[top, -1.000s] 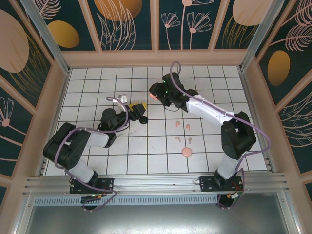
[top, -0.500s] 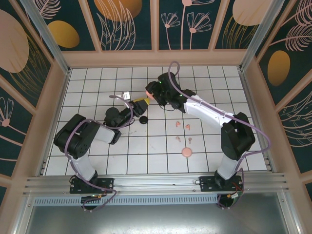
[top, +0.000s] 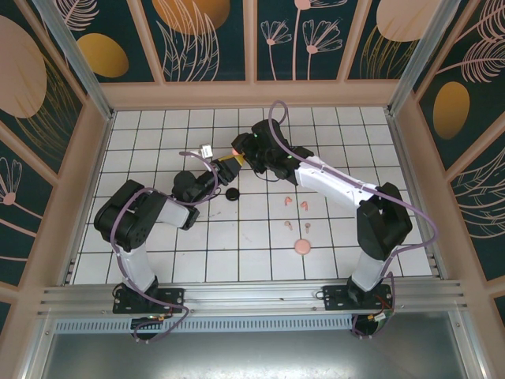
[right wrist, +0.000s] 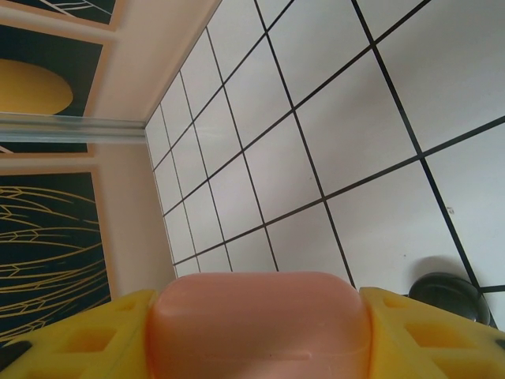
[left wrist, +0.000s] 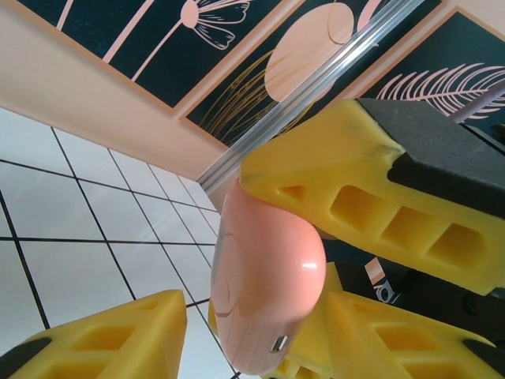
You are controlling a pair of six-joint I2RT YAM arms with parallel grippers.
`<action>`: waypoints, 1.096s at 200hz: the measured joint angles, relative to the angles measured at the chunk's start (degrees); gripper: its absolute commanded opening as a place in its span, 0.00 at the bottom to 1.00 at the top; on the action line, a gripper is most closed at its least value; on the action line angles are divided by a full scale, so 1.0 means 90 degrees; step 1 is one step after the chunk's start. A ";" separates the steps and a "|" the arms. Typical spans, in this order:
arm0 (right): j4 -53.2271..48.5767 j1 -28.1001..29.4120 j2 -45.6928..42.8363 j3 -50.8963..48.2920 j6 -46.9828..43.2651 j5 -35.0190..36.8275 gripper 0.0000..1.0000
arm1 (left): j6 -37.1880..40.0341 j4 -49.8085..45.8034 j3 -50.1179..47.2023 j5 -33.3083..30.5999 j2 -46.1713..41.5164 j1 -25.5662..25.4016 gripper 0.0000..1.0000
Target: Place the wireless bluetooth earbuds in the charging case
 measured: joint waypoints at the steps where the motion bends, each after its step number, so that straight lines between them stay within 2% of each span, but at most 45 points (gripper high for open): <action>1: 0.0000 0.0000 0.0000 0.0000 0.0000 0.0000 0.35 | -0.0002 0.0000 0.0002 0.0002 0.0000 0.0000 0.46; 35: 0.0000 0.0015 0.0000 -0.0002 0.0012 0.0000 0.35 | -0.0005 0.0024 0.0049 0.0000 0.0027 0.0000 0.43; 77: 0.0002 0.0024 0.0000 -0.0002 0.0015 0.0022 0.35 | -0.0051 0.0080 0.0104 0.0024 0.0095 0.0000 0.29; 125: -0.0002 0.0029 0.0000 -0.0005 0.0029 0.0112 0.36 | 0.0061 0.0168 0.0104 0.0039 0.0143 0.0000 0.08; 138: 0.0000 0.0036 0.0000 -0.0005 0.0041 0.0124 0.42 | 0.0063 0.0209 0.0107 0.0046 0.0163 0.0000 0.00; 147: 0.0002 0.0039 0.0000 -0.0005 0.0041 0.0126 0.48 | 0.0061 0.0214 0.0107 0.0049 0.0168 0.0000 0.00; 166: 0.0002 0.0039 -0.0005 -0.0005 0.0061 0.0143 0.68 | 0.0049 0.0248 0.0107 0.0049 0.0175 0.0000 0.00; 181: 0.0017 0.0044 -0.0036 -0.0005 0.0075 0.0143 0.78 | -0.0058 0.0306 0.0107 0.0053 0.0175 -0.0005 0.00; 219: 0.0027 0.0005 -0.0614 -0.0209 0.0000 0.0364 0.81 | -0.0194 0.0386 0.0107 0.0056 0.0129 -0.0005 0.00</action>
